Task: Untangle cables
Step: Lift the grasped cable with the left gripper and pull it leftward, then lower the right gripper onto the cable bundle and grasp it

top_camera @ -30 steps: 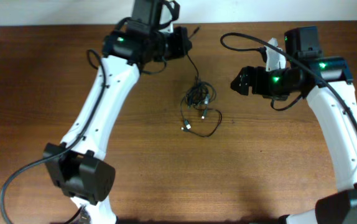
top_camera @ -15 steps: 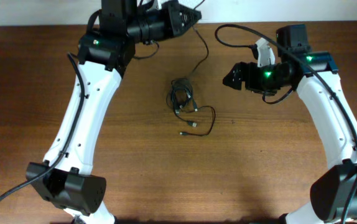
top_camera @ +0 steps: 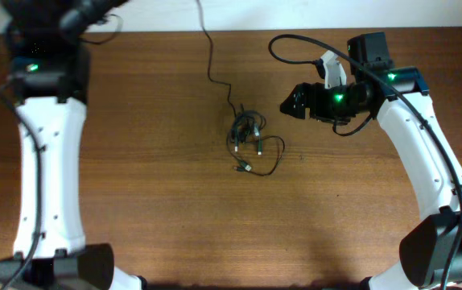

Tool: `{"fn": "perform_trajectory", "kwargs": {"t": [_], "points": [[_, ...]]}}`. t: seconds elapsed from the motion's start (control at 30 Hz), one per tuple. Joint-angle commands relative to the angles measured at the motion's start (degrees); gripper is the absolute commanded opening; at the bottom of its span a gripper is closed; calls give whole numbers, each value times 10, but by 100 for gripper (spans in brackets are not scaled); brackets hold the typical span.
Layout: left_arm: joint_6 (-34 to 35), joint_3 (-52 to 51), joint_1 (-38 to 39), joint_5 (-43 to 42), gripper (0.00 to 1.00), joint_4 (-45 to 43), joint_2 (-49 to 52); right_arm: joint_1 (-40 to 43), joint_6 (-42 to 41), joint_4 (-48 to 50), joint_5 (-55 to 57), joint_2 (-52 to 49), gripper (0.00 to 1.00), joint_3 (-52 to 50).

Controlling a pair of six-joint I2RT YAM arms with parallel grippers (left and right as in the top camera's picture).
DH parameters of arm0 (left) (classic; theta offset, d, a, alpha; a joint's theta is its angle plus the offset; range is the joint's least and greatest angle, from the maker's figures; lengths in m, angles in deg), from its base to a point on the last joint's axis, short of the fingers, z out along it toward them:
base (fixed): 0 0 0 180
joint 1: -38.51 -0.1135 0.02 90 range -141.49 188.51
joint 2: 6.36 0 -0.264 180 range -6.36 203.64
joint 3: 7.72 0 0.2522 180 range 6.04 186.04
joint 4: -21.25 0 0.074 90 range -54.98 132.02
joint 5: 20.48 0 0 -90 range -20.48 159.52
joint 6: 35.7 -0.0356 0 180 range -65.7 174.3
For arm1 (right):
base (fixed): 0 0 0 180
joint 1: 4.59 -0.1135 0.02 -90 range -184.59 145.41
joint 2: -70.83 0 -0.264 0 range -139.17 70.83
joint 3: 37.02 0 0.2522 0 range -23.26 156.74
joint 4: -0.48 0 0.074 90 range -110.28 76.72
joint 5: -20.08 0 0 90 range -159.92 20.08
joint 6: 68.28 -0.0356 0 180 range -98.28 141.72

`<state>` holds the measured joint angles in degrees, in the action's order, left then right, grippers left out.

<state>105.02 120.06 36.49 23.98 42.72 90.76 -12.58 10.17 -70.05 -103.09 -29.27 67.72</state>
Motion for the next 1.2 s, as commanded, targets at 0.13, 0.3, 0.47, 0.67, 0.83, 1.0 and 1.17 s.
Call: {"fn": "perform_trajectory", "kwargs": {"t": [0.13,0.3,0.47,0.67,0.83,1.0,1.17], "points": [[44,12,-40,28,0,-108,-69,-3,5,2,-9,-7,89,10],[82,12,-40,76,0,-169,-94,-3,5,0,-9,-7,89,10],[93,12,-17,115,0,-195,-106,-3,5,1,-9,-7,90,10],[92,12,30,166,0,-188,-106,-16,6,8,-39,-7,90,10],[92,12,34,179,0,-188,-106,-66,2,42,-34,-7,86,5],[92,12,34,200,0,-194,-107,-101,-25,152,-39,-9,85,-46],[93,12,34,200,0,-208,-108,-123,-32,200,-40,-33,85,-83]]}}
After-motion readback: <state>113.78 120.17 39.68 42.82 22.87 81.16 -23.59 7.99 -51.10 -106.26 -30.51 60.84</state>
